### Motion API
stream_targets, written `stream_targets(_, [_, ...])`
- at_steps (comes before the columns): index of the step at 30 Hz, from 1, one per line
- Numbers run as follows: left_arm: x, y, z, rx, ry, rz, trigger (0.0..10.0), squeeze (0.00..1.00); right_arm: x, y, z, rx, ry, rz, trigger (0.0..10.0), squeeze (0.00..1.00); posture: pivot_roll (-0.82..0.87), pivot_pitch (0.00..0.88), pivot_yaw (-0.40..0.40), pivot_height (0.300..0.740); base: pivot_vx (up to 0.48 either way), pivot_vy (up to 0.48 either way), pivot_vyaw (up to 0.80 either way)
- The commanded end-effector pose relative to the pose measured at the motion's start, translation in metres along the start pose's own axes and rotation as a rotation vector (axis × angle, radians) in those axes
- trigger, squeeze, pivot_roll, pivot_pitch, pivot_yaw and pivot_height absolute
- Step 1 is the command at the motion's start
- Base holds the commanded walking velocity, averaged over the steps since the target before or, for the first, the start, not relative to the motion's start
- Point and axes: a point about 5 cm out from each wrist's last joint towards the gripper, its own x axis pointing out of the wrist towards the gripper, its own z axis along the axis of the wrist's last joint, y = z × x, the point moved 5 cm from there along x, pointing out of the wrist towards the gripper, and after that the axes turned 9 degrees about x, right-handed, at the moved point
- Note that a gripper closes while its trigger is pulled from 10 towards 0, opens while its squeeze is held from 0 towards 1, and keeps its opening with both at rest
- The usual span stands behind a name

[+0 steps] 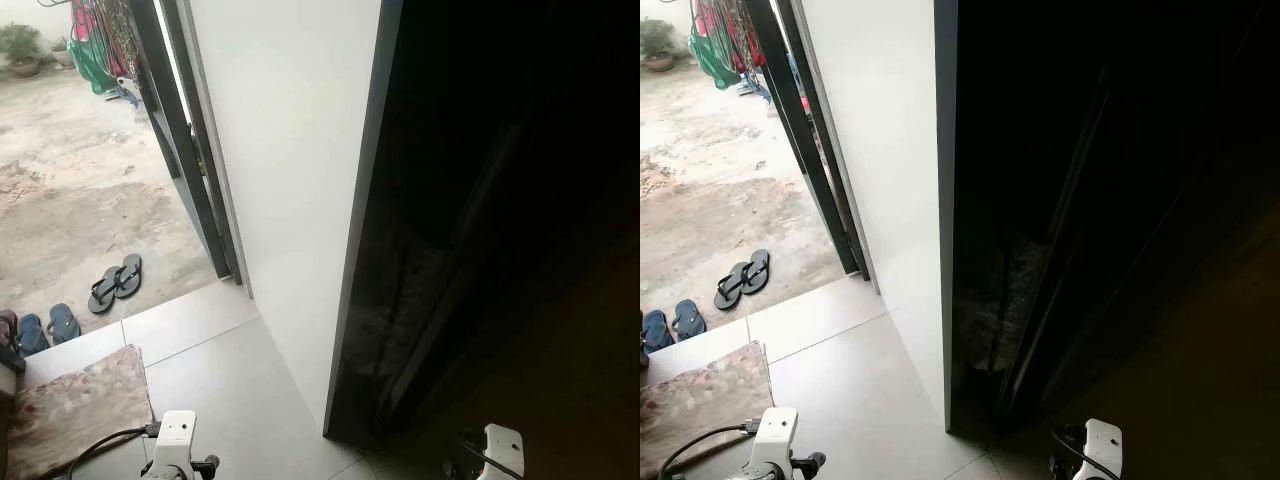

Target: Restocking fridge

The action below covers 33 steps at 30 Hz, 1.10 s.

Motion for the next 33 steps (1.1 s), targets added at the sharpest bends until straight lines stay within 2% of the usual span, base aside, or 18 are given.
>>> stream_targets(1, [0.0,0.001,-0.005,-0.015,0.015,-0.002,10.0,0.0,-0.001,-0.004,0.002,-0.014,-0.009,-0.009,10.0,0.0,0.03,0.0,-0.02,0.74,0.0,0.0,0.59])
stream_targets(7, [-0.002,0.005,-0.012,-0.017,0.022,-0.002,10.0,0.0,0.0,0.001,0.008,-0.009,-0.022,0.011,10.0,0.0,0.03,0.0,-0.022,0.74,0.0,0.0,0.77])
stream_targets(12, [-0.003,0.006,-0.018,0.001,0.033,-0.006,10.0,0.0,0.0,0.0,0.004,-0.017,-0.009,0.017,10.0,0.0,0.04,0.0,-0.022,0.74,0.0,0.0,0.8])
stream_targets(33, [-0.003,0.006,-0.018,0.005,0.024,-0.013,10.0,0.0,-0.001,-0.001,-0.003,-0.046,0.028,0.019,10.0,0.0,0.04,0.0,-0.025,0.74,0.0,0.0,0.77])
